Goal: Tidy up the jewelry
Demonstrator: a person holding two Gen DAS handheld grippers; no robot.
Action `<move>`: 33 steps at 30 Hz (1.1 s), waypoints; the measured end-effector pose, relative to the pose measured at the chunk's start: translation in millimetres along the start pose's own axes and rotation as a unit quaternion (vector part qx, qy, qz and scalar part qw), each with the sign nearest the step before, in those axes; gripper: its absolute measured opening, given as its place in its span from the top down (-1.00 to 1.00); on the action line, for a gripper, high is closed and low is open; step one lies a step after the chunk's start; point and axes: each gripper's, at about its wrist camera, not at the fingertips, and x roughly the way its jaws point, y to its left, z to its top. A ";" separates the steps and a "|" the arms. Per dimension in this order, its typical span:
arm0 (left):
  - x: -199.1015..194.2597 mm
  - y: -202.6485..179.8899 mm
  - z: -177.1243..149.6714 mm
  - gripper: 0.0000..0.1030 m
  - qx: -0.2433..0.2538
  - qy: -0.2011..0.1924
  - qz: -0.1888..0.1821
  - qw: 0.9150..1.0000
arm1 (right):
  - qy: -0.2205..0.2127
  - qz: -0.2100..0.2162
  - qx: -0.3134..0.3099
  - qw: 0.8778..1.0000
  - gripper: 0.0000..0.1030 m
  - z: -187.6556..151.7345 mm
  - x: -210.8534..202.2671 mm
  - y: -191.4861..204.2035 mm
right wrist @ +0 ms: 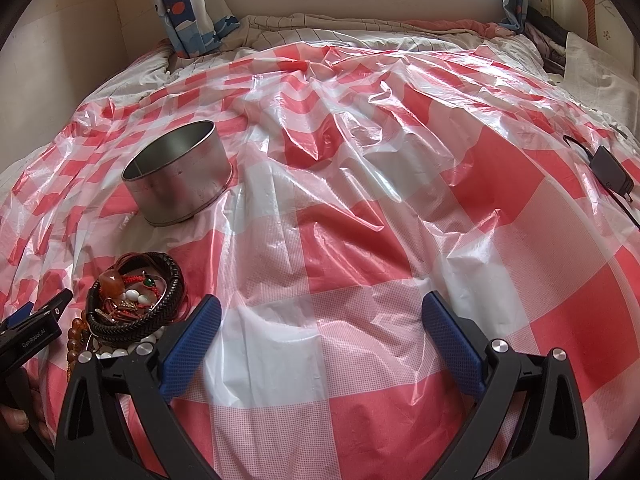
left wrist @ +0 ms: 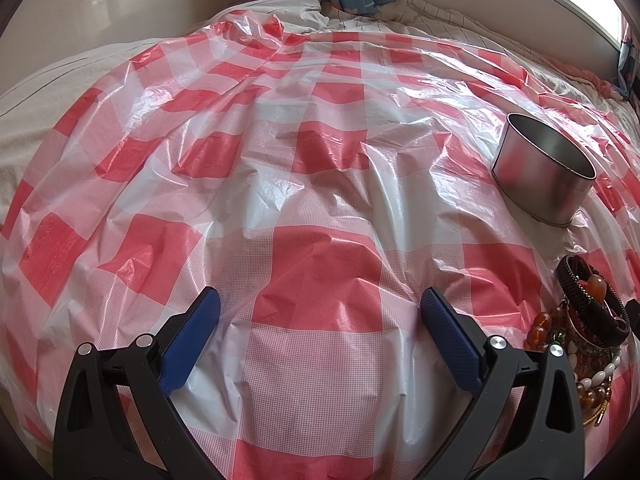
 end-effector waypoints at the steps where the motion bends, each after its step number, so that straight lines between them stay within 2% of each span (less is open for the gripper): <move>1: 0.1 0.0 0.2 -0.88 0.000 0.000 0.000 1.000 | 0.001 -0.001 -0.001 1.000 -0.87 0.2 -0.3 -0.1; 33: -2.2 -3.3 2.3 -0.87 0.001 -0.006 -0.002 1.000 | 0.003 -0.004 -0.003 1.000 -0.87 0.4 0.6 0.4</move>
